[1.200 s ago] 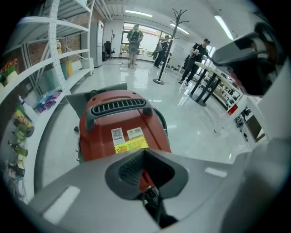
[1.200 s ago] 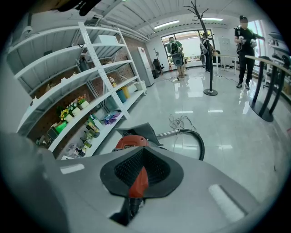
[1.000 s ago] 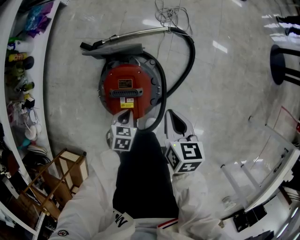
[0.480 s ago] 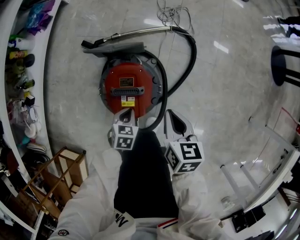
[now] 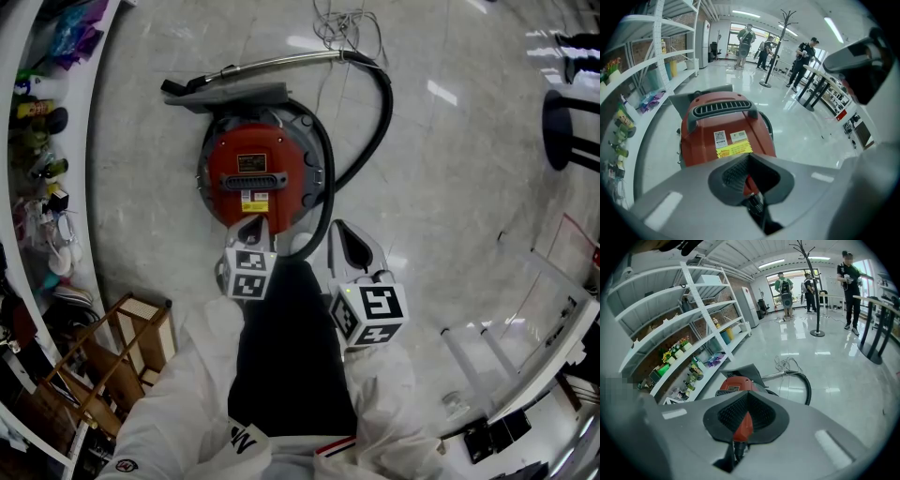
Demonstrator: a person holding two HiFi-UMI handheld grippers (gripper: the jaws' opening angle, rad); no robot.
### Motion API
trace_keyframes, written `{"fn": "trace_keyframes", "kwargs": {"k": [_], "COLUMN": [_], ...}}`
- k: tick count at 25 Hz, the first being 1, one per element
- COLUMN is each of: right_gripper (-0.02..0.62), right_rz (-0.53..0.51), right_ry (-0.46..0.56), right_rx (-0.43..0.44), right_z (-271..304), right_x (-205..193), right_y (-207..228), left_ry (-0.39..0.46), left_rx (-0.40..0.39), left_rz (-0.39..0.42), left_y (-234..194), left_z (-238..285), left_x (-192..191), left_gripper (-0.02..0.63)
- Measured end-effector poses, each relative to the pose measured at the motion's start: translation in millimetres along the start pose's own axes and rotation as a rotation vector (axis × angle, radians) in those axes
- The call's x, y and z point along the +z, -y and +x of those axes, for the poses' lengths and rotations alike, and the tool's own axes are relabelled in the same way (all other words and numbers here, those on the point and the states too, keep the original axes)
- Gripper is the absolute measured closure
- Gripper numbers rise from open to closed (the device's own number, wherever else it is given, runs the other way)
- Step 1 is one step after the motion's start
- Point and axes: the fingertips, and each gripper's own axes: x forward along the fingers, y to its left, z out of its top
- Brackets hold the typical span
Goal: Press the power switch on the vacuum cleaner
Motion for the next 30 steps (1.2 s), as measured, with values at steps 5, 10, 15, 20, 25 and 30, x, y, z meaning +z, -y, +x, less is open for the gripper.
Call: {"fn": "trace_keyframes", "kwargs": {"k": [5,10,15,20,25,30], "right_gripper": [0.595,0.595,0.595,0.595,0.595,0.595], "right_rz": [0.003,0.005,0.005,0.006,0.004,-0.006], "right_ry": [0.000,-0.007,-0.007,-0.007,-0.009,-0.001], "right_rx": [-0.001,0.001,0.000,0.002,0.002,-0.002], "right_z": [0.7,1.7,1.8,3.1,0.8,-4.9], "right_x": [0.6,-1.8,-1.8,-1.3,-4.2,-3.7], "right_y": [1.3,2.4,4.2,5.0,7.9,10.1], "left_ry": [-0.003,-0.003,-0.001,-0.003,-0.031,-0.027], "left_rx": [-0.006,0.007,0.005,0.010,-0.001,0.000], "left_rz": [0.004,0.009,0.010,0.006,-0.060,-0.052], "left_y": [1.9,3.2,3.3,2.3,0.6,2.9], "left_z": [-0.2,1.4,1.0,1.7,3.2,-1.4], "left_x": [0.2,0.0,-0.3,0.0,-0.2,6.0], "left_gripper": [0.606,0.606,0.606,0.606,0.606,0.606]}}
